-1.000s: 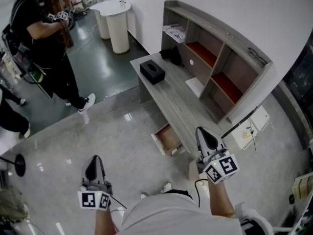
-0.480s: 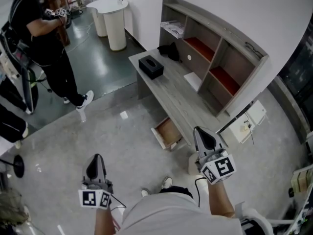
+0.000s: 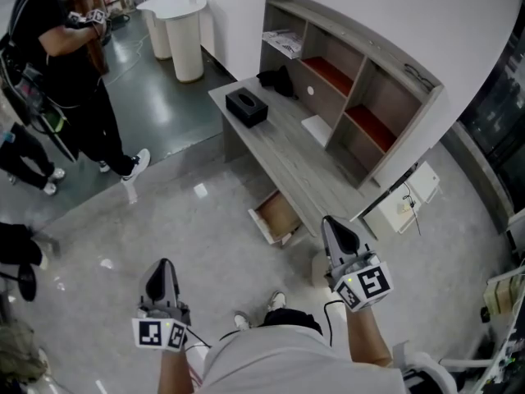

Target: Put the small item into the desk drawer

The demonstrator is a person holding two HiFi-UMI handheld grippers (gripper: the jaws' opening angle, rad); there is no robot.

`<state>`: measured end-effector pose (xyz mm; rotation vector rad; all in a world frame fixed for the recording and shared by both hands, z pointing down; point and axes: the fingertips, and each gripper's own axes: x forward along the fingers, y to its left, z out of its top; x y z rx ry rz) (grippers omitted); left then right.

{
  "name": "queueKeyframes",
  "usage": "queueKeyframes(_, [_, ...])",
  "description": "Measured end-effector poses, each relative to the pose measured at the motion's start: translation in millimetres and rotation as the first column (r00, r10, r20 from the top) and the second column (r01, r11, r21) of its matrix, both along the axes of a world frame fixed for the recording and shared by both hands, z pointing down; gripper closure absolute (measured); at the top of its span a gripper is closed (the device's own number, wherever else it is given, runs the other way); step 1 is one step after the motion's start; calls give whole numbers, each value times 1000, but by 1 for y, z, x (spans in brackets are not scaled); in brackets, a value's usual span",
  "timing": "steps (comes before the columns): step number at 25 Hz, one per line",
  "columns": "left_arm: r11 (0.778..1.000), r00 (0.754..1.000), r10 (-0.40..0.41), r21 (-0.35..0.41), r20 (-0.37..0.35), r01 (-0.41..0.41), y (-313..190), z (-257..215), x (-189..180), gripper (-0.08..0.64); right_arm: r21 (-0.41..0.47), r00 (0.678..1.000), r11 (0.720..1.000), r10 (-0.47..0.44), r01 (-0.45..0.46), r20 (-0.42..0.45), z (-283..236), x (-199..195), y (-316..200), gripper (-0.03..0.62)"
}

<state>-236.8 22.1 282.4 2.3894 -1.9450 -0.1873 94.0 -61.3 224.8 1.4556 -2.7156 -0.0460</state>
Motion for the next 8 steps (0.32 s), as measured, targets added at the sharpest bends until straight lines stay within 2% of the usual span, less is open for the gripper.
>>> queueKeyframes(8, [1000, 1000, 22, -14, -13, -22, 3, 10, 14, 541, -22, 1000, 1000, -1, 1, 4, 9, 2, 5, 571])
